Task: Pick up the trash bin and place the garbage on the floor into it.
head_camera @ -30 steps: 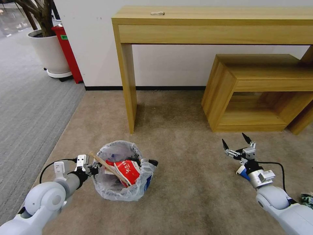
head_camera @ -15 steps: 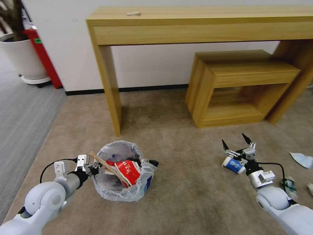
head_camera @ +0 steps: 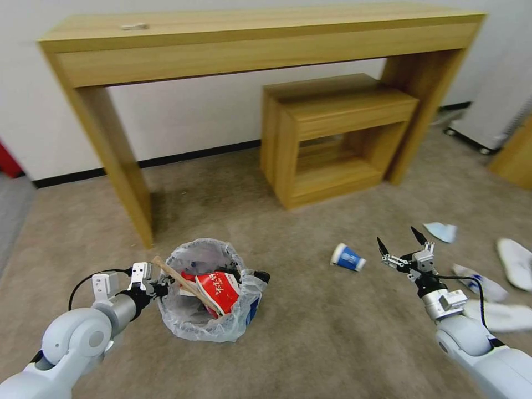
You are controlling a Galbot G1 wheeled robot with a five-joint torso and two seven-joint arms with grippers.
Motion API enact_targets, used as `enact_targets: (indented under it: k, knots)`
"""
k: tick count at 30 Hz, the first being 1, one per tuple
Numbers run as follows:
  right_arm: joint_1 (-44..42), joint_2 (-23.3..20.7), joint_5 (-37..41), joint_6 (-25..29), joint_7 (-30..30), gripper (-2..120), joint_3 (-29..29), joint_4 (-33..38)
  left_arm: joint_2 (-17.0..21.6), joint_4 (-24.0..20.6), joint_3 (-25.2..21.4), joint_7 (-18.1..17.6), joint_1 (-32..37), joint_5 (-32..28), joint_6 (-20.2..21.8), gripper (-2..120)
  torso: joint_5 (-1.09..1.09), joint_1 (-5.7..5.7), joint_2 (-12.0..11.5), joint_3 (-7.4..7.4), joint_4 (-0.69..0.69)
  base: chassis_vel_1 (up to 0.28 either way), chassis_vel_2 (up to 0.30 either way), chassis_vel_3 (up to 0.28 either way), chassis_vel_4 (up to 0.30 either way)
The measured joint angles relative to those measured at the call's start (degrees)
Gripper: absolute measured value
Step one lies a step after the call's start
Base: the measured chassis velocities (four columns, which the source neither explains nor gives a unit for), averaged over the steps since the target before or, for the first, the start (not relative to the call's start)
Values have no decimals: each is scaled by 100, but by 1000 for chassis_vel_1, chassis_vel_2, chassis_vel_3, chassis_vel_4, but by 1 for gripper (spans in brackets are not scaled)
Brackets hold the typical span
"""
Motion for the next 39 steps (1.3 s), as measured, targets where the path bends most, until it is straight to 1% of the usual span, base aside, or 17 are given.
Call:
enact_targets:
  k: [22,28,30,33,36,37,38,39]
  knots:
    - [142,110,-7,40,-21,100,-166,-157,-70,130,95,67,-76,115,-127,0,0,0,0,0,1,-128,-126,-128,-125]
    - [186,111,29,40,-28,100,-214,-164,-62,142,100,92,-100,104,-129,0,-1,0,0,0,-5,-125,-120,-107,-110]
    - [191,111,38,38,-33,100,-221,-163,-62,143,101,90,-105,94,-129,0,-1,0,0,0,-4,-77,-88,-45,-66]
    - [179,131,41,32,-34,100,-225,-163,-61,148,96,76,-106,91,-129,0,0,0,0,0,6,0,0,0,0]
    - [172,139,40,31,-36,100,-225,-163,-57,148,90,75,-106,91,-129,0,0,0,0,0,6,0,0,0,0]
    - [172,157,33,42,-34,100,-225,-174,-50,148,85,62,-106,88,-130,0,0,0,0,0,5,0,0,0,0]
    - [172,159,33,44,-34,100,-220,-180,-39,147,81,57,-107,85,-137,0,0,0,0,0,1,0,0,0,0]
    - [172,159,33,44,-34,100,-220,-180,-39,147,81,57,-107,85,-137,0,0,0,0,0,1,0,0,0,0]
